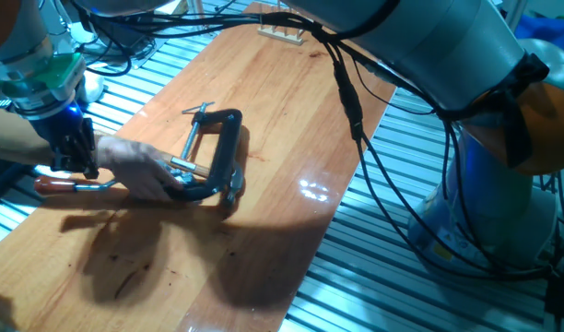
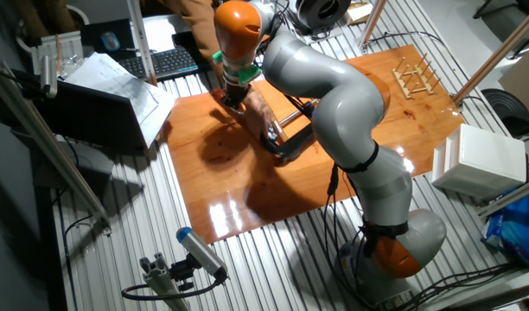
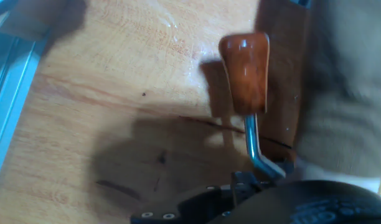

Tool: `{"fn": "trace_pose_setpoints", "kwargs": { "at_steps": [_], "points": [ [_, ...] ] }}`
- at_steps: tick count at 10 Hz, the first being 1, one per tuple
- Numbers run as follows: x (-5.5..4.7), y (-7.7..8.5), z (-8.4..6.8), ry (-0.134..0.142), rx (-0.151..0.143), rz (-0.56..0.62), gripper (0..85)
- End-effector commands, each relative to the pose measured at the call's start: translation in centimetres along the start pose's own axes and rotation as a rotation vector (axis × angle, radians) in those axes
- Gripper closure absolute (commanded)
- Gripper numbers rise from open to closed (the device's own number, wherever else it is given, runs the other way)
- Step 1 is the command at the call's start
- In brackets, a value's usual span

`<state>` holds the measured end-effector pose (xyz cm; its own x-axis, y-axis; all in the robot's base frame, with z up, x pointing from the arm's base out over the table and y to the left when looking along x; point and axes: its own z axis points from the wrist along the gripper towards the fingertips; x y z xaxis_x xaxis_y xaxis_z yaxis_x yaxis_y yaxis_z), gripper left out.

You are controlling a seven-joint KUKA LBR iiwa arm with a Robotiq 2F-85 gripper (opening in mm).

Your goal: Pull up the lever

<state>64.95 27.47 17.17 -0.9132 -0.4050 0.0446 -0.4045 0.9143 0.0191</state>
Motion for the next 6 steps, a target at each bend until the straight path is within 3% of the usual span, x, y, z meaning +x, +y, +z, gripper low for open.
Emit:
{"fn": "trace_pose_setpoints", "kwargs": {
  "at_steps": [1,6],
  "points": [
    [0.07,-0.08,-0.03,0.005,0.0,0.002,85.0],
    [0.26,-0.18,-0.15,0.02,-0.009,0.044,85.0]
  ]
}}
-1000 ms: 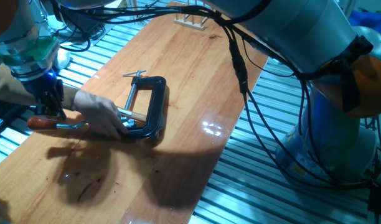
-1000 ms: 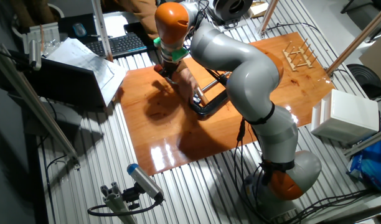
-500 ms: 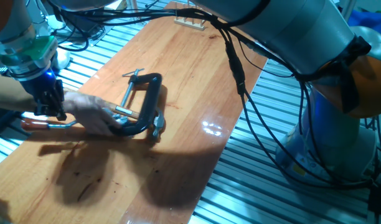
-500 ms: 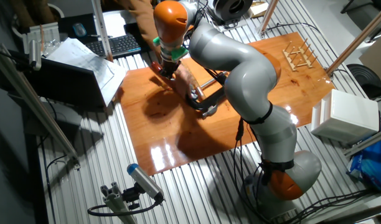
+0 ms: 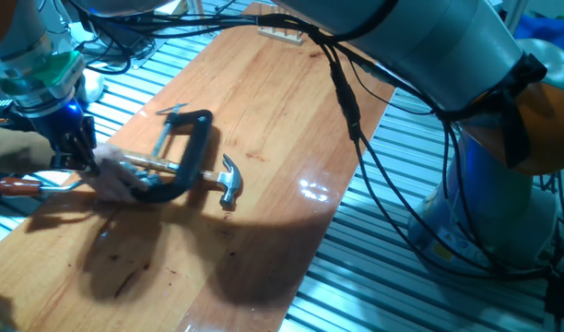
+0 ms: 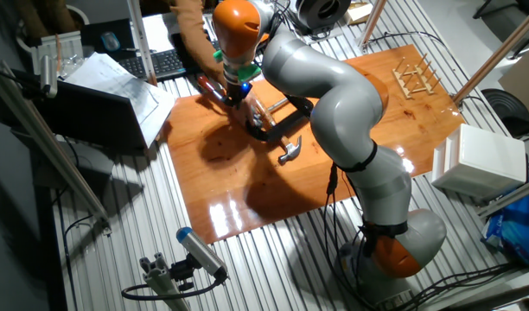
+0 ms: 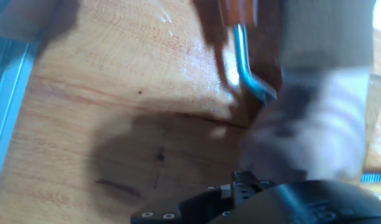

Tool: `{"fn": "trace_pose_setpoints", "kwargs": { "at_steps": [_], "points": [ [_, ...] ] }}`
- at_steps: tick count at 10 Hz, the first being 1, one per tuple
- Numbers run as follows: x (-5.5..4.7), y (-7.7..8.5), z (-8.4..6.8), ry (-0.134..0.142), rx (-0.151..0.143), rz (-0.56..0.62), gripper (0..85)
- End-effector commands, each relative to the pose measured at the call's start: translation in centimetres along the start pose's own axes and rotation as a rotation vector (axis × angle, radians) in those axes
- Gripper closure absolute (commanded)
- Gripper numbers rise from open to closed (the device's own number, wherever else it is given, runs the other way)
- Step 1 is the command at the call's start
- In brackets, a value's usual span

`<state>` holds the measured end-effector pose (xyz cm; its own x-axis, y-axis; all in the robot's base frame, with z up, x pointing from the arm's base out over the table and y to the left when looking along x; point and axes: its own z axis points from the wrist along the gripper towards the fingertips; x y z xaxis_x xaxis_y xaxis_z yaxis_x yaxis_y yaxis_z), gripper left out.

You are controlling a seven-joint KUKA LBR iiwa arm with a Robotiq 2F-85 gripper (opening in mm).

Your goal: Pull up the lever

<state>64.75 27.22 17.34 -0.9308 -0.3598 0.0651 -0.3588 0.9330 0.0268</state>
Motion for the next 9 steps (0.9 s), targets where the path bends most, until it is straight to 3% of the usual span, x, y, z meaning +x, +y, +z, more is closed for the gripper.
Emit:
{"fn": "trace_pose_setpoints", "kwargs": {
  "at_steps": [1,6,9],
  "points": [
    [0.03,0.01,-0.02,0.001,-0.002,0.004,85.0],
    [0.35,0.48,-0.16,0.026,-0.036,0.058,85.0],
    [-0.15,0.8,0.11,0.006,-0.057,0.068,85.0]
  ]
}}
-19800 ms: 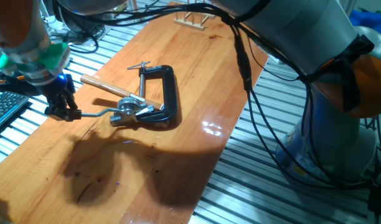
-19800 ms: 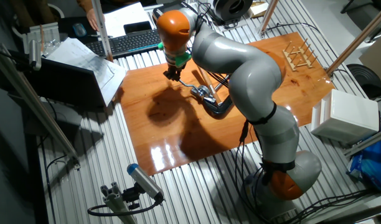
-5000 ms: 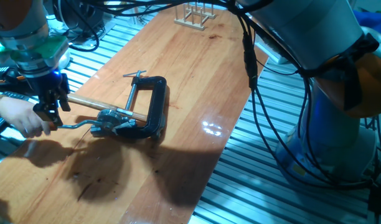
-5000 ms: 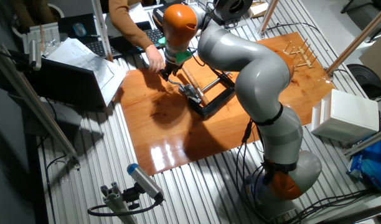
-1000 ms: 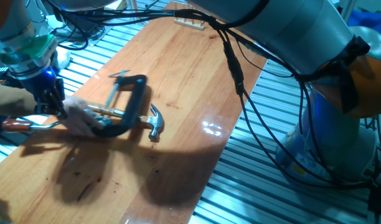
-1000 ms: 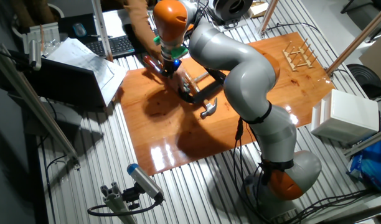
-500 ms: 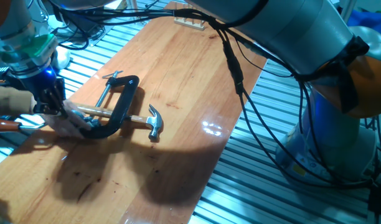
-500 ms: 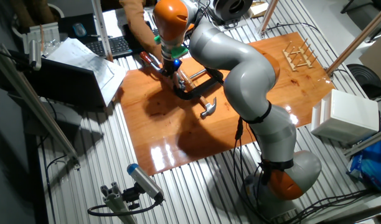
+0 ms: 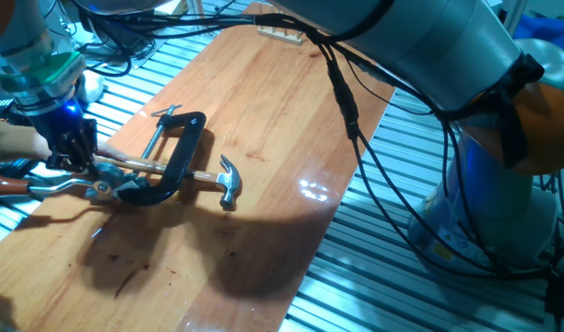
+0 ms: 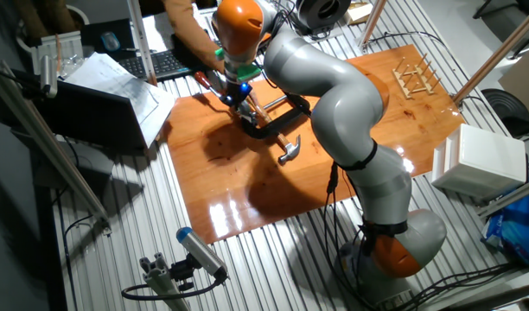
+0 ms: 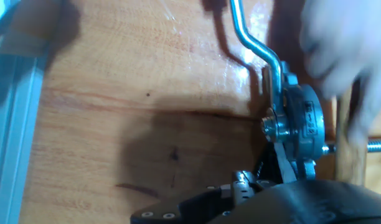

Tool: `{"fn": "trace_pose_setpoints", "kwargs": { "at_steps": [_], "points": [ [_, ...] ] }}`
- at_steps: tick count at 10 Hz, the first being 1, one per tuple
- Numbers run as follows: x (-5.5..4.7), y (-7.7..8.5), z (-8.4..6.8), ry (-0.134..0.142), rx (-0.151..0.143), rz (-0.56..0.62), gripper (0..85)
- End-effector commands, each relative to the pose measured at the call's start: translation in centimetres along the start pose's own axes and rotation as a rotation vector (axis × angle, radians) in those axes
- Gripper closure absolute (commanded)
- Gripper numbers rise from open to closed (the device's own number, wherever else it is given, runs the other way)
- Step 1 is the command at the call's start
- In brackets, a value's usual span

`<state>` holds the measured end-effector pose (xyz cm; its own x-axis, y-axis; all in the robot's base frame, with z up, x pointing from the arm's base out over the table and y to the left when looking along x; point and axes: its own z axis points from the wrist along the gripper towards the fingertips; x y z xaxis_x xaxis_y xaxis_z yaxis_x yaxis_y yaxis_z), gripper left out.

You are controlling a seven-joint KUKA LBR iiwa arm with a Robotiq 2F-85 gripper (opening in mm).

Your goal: Pull up the lever

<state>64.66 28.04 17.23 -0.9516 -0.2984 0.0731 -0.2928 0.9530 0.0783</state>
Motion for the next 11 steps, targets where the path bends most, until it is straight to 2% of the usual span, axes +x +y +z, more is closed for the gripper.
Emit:
{"fn": "trace_pose_setpoints", "kwargs": {
  "at_steps": [1,6,7,11],
  "points": [
    [-0.1,0.0,0.1,-0.003,0.004,-0.009,85.0],
    [0.4,0.0,-0.1,-0.013,0.043,-0.061,85.0],
    [0.6,0.0,-0.2,-0.007,0.049,-0.068,85.0],
    [1.5,0.3,-0.5,-0.006,0.058,-0.066,85.0]
  ]
}}
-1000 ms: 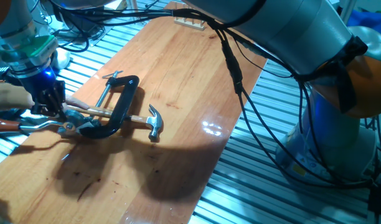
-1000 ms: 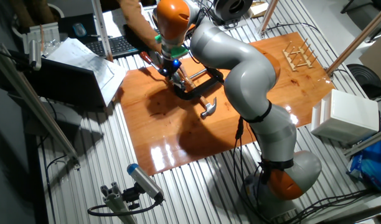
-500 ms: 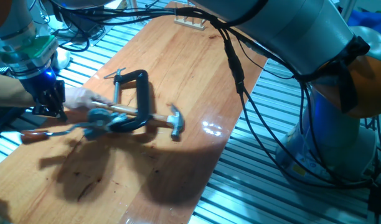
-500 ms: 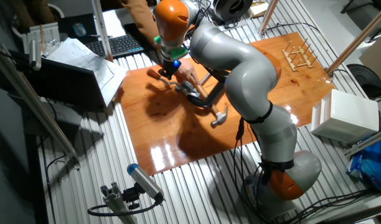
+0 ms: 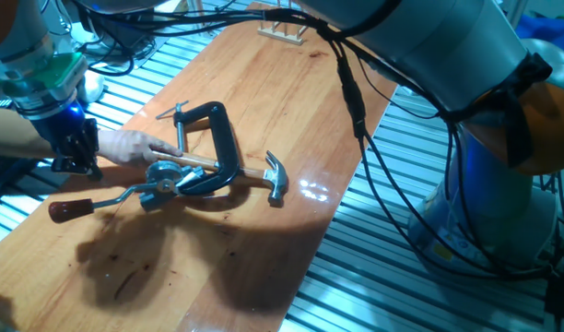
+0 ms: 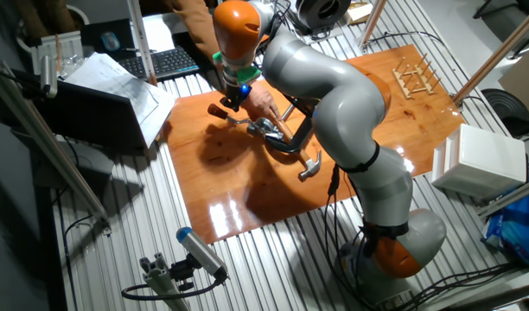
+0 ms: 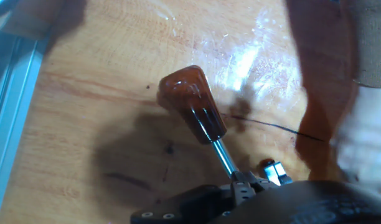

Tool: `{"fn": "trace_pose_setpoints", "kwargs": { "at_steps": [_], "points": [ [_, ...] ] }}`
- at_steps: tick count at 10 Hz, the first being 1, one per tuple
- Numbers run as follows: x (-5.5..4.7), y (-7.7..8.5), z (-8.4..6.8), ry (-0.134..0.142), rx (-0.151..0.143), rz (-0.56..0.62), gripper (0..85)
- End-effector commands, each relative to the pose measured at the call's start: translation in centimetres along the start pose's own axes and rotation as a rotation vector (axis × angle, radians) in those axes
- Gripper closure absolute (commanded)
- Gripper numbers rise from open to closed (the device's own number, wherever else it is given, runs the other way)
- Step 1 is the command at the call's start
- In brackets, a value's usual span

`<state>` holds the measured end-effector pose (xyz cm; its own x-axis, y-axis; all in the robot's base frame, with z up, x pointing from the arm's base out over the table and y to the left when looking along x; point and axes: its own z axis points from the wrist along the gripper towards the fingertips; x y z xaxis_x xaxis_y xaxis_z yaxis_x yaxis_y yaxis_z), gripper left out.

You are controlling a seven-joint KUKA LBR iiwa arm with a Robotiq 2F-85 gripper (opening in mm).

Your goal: Pull up the lever

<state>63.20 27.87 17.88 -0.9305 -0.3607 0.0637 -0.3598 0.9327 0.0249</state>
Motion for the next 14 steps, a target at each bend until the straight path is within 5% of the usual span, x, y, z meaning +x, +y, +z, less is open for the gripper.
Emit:
{"fn": "trace_pose_setpoints", "kwargs": {
  "at_steps": [1,14],
  "points": [
    [0.05,0.04,0.01,0.001,0.003,-0.001,85.0],
    [0.86,0.45,-0.21,0.006,0.011,-0.007,85.0]
  ]
}}
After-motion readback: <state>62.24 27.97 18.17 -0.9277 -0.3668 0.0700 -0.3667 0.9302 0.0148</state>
